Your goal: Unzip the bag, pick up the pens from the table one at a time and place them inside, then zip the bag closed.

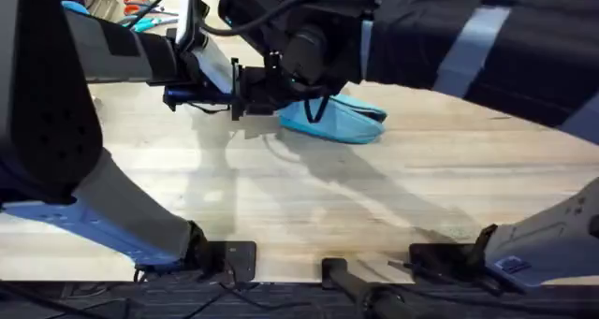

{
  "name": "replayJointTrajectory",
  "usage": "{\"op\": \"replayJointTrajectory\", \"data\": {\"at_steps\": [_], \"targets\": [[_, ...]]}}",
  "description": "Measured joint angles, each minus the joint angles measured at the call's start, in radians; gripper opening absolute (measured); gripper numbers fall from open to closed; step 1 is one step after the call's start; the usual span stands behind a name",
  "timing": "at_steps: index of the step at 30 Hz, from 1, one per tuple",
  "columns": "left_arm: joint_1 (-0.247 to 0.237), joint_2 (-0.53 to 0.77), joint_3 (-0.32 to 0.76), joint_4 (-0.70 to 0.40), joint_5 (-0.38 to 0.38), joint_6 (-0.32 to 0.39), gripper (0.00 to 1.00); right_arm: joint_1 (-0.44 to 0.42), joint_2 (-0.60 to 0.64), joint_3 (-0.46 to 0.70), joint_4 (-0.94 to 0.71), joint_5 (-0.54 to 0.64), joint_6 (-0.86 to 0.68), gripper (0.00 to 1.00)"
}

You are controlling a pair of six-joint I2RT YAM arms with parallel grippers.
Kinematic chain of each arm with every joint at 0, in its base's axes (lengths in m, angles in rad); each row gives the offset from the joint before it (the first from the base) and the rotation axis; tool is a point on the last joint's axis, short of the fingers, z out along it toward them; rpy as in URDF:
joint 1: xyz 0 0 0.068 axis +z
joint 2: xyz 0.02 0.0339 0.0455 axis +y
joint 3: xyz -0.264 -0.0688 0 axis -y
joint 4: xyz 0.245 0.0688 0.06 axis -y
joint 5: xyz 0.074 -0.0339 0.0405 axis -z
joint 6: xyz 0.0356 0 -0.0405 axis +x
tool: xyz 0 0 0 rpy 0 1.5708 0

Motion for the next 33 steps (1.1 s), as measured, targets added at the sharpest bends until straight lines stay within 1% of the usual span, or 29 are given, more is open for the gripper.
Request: {"op": "replayJointTrajectory", "data": {"at_steps": [10,20,33], "targets": [[-0.001,0.0,-0.001,0.005,-0.008,0.0,0.044,-0.057,0.0,0.013,-0.14,-0.003,0.005,0.031],[-0.001,0.0,-0.001,0.008,-0.01,0.0,0.042,-0.109,0.0,0.015,-0.242,-0.015,0.007,0.031],[-0.001,0.0,-0.001,0.008,-0.01,0.0,0.042,-0.267,0.0,0.017,-0.394,-0.022,0.008,0.031]]}}
